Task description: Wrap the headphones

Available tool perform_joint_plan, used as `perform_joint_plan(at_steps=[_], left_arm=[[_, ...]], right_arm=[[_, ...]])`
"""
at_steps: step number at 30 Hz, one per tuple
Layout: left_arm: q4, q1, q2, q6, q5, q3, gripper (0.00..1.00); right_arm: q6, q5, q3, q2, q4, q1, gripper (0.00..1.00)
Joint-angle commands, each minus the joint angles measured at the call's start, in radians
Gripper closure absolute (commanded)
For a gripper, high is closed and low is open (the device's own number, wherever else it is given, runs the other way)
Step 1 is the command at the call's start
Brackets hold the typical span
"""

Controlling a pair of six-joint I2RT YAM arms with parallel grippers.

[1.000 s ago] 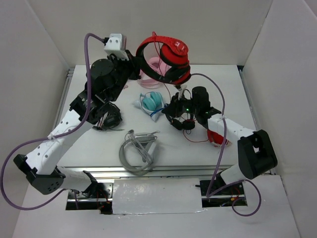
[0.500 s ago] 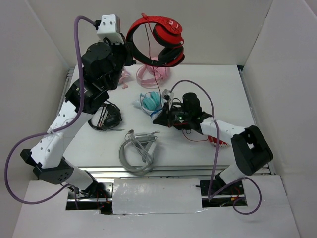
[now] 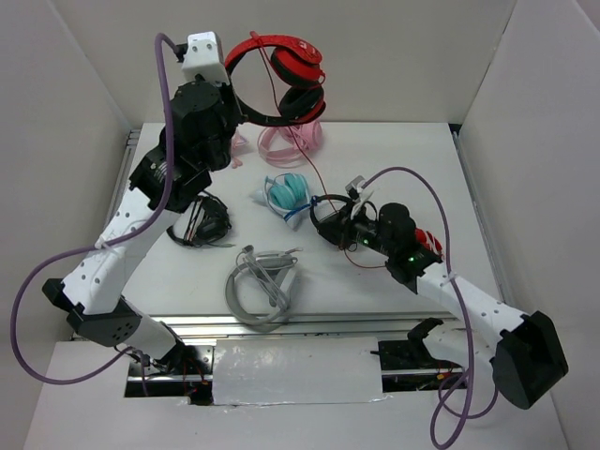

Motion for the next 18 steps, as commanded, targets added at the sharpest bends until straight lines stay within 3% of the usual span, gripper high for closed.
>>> perform_joint_plan(at_steps=[1,5,12,18], left_arm=[[0.074,0.008,0.022,-0.026,-0.1,0.009,1.0],[0.054,0.016,0.074,-0.04,-0.151,-0.037,1.0],[-0.052,0.04,0.174,-0.092,-0.108,-0.123,1.0],[0.061,0.037,0.145,-0.026,0.114,-0.354,1.0]], right_arm=[[-0.002,0.108,-0.01,-0.074,-0.113,0.017,1.0],[-0.026,0.275,0.018,-0.168,-0.195,0.077,1.0],[-0.083,0.585,0.203,-0.242,-0.376,0.198,1.0],[-0.229,0.688,0.335,-0.2,-0.362,0.25,1.0]])
